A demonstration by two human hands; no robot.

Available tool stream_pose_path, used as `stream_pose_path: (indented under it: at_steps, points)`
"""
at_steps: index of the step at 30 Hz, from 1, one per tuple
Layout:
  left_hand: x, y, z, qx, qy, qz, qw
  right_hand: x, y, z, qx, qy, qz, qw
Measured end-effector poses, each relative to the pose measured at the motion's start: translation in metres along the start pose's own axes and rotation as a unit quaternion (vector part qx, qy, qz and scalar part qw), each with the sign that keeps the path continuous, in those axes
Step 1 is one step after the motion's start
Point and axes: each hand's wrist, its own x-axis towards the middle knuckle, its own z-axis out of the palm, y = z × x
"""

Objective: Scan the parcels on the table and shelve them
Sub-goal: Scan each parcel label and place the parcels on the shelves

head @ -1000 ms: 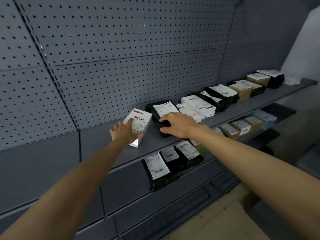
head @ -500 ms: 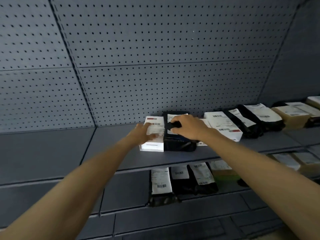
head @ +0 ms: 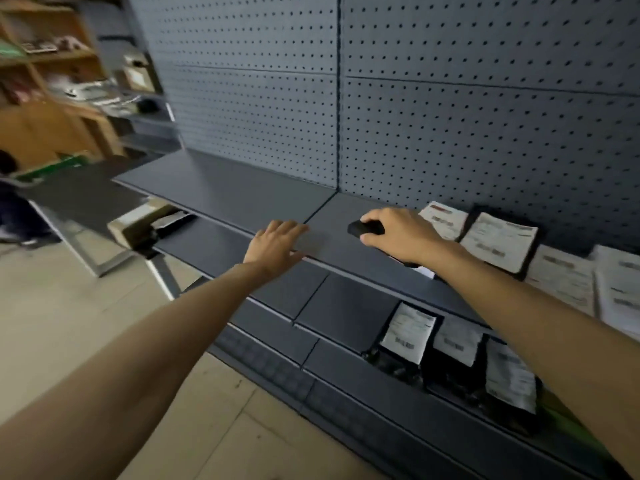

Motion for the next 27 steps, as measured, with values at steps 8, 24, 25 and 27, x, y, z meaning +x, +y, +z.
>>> stream_pose_path:
  at_steps: [8, 24, 25, 27]
  points:
    - [-0.105, -0.159, -0.034, 0.028, 0.058, -0.168, 0.984, 0.071, -0.178, 0.05, 0.0, -0.063, -0.169, 0.984]
    - [-0.291, -0.483, -0.082, 0.074, 0.078, -0.35, 0.93, 0.205, -0.553, 0.202, -0.005, -0.128, -0.365, 0.922]
    - [-0.294, -0.496, -0.079, 0.073, 0.074, -0.353, 0.93, 0.213, -0.565, 0.211, -0.003, -0.136, -0.363, 0.922]
    - [-0.295, -0.521, -0.072, 0.062, 0.072, -0.364, 0.927, 0.232, -0.584, 0.227, -0.006, -0.151, -0.358, 0.921]
